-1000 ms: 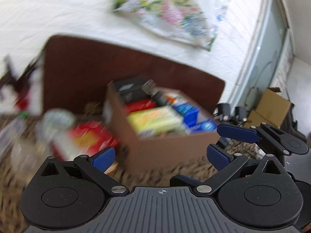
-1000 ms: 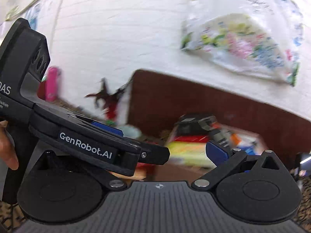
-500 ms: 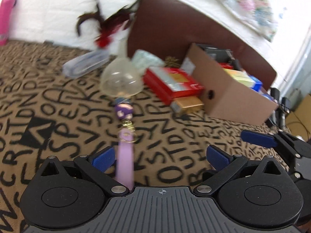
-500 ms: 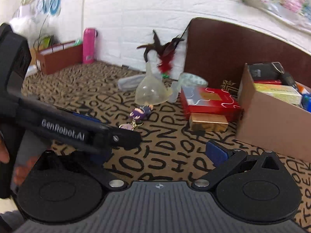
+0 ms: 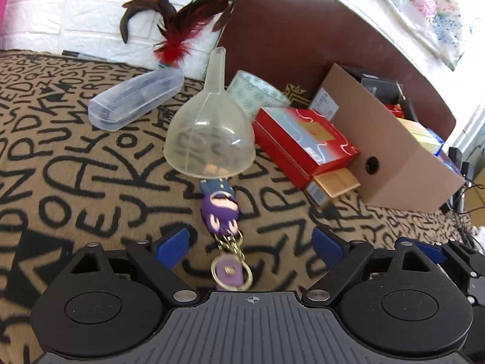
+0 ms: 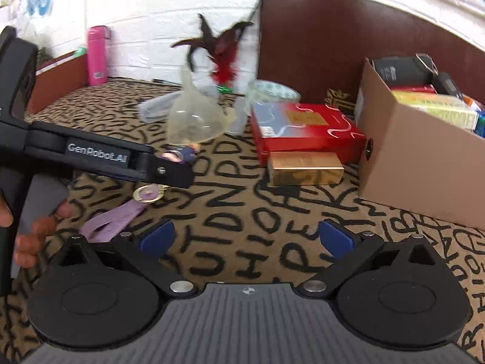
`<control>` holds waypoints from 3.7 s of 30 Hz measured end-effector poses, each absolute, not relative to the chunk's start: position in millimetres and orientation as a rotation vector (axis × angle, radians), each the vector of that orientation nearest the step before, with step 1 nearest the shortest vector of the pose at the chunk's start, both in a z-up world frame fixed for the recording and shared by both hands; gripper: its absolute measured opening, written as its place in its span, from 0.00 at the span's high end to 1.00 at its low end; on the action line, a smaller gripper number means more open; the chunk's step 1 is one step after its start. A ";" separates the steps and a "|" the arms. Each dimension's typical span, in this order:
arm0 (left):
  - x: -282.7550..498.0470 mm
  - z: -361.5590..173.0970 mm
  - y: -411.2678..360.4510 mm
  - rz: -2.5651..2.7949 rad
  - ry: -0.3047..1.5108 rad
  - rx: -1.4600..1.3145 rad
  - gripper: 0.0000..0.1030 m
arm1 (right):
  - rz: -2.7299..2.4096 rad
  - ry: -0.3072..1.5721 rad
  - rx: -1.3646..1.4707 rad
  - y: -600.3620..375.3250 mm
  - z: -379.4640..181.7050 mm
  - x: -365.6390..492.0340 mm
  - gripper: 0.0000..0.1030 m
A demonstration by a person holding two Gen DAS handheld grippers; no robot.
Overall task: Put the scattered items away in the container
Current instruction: 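Grasp the purple figure keychain with the left gripper while the right gripper grasps the gold box, then lift the keychain with the left gripper while the right gripper holds the gold box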
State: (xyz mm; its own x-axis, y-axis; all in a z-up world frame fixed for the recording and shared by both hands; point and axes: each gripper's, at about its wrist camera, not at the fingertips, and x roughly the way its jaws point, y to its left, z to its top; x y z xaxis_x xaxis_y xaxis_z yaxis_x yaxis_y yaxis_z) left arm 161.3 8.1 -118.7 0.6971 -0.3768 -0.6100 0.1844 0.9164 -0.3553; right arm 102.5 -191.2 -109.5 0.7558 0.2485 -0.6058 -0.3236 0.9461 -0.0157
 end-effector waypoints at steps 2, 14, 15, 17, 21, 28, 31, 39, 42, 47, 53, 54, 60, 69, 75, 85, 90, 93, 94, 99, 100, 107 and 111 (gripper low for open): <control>166.0 -119.2 3.7 -0.310 0.732 -0.244 0.14 | 0.301 0.648 -0.104 -194.1 -112.6 113.5 0.02; 181.1 -124.9 -7.7 -0.236 0.676 -0.116 0.43 | 0.225 0.593 -0.160 -194.5 -124.0 177.0 0.02; 181.1 -125.2 -7.2 -0.237 0.672 -0.118 0.43 | 0.220 0.594 -0.154 -195.5 -126.1 180.8 0.02; 180.2 -125.9 -6.6 -0.239 0.663 -0.120 0.42 | 0.211 0.604 -0.134 -197.9 -130.6 188.3 0.02; 180.6 -126.2 -6.4 -0.248 0.656 -0.113 0.43 | 0.193 0.630 -0.081 -204.2 -136.1 203.5 0.02; 178.3 -127.7 -5.0 -0.243 0.669 -0.079 0.72 | 0.237 0.641 -0.049 -203.5 -138.4 213.0 0.16; 170.4 -127.2 -0.8 -0.263 0.686 -0.095 0.72 | 0.257 0.648 -0.072 -197.8 -135.9 203.9 0.16; 128.0 -122.3 1.4 -0.372 0.738 -0.085 0.72 | 0.279 0.683 -0.098 -193.9 -134.0 135.4 0.16; 106.7 -120.0 1.3 -0.438 0.763 -0.057 0.71 | 0.275 0.693 -0.095 -199.1 -132.4 102.1 0.16; 84.9 -120.4 -6.7 -0.466 0.747 -0.005 0.38 | 0.257 0.698 -0.083 -204.5 -130.4 68.6 0.15; 83.9 -114.8 -25.3 -0.460 0.766 0.135 0.70 | 0.230 0.698 -0.091 -201.0 -128.6 68.8 0.15; 86.4 -112.9 -22.9 -0.478 0.780 0.114 0.70 | 0.228 0.697 -0.089 -200.8 -129.0 69.1 0.15; 103.0 -98.2 18.2 -0.600 0.839 -0.279 0.72 | 0.225 0.696 -0.068 -204.7 -130.4 65.6 0.15; 106.5 -118.5 48.3 -0.443 0.854 -0.497 0.57 | 0.223 0.691 -0.064 -205.1 -131.7 64.2 0.15; 86.1 -106.3 38.7 -0.516 0.800 -0.403 0.22 | 0.228 0.689 -0.065 -205.6 -132.6 64.8 0.14; 79.8 -116.3 2.4 -0.567 0.812 -0.151 0.16 | 0.231 0.682 -0.067 -204.3 -134.2 65.4 0.11; 81.7 -114.4 -5.9 -0.556 0.817 -0.056 0.50 | 0.235 0.683 -0.070 -204.6 -133.9 66.6 0.11; 77.6 -111.5 -6.6 -0.584 0.830 -0.038 0.48 | 0.231 0.684 -0.068 -205.3 -133.0 66.6 0.14; 75.6 -112.4 -6.9 -0.591 0.830 -0.033 0.46 | 0.231 0.684 -0.067 -206.0 -132.7 66.3 0.14; 69.5 -115.7 -18.7 -0.612 0.800 0.021 0.34 | 0.231 0.685 -0.067 -207.4 -132.6 67.3 0.14; 70.0 -115.8 -22.7 -0.608 0.800 0.041 0.34 | 0.229 0.684 -0.069 -207.3 -132.5 67.6 0.14; 62.3 -111.4 -40.1 -0.611 0.789 0.174 0.68 | 0.227 0.689 -0.062 -206.9 -132.1 68.9 0.17; 57.1 -104.5 -42.5 -0.618 0.790 0.138 0.68 | 0.225 0.696 -0.031 -212.5 -128.4 63.8 0.17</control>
State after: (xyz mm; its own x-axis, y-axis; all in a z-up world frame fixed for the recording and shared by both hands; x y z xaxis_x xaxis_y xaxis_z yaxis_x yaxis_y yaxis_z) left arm 57.1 -42.5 -104.5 0.5388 -0.4676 -0.7008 0.5678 0.8160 -0.1080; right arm 63.8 -212.5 -128.4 0.7442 0.1950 -0.6388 -0.2158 0.9753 0.0464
